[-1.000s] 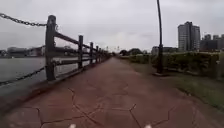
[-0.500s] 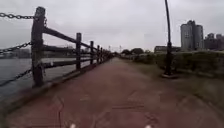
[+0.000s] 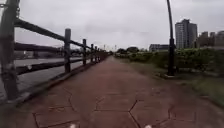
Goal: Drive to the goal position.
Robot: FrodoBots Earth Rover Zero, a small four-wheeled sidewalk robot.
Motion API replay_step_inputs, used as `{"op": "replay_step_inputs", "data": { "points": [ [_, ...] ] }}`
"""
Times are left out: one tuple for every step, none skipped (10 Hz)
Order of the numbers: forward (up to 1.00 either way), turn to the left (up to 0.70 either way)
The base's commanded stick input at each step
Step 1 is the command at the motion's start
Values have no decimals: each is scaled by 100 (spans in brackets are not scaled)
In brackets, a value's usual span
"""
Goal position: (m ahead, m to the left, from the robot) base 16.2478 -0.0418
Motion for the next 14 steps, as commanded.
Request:
{"op": "replay_step_inputs", "data": {
  "points": [
    [100,0],
    [100,0],
    [100,0],
    [100,0],
    [100,0],
    [100,0],
    [100,0],
    [100,0],
    [100,-9],
    [100,-39],
    [100,-40],
    [100,-40],
    [100,-40],
    [100,-40]
  ]
}}
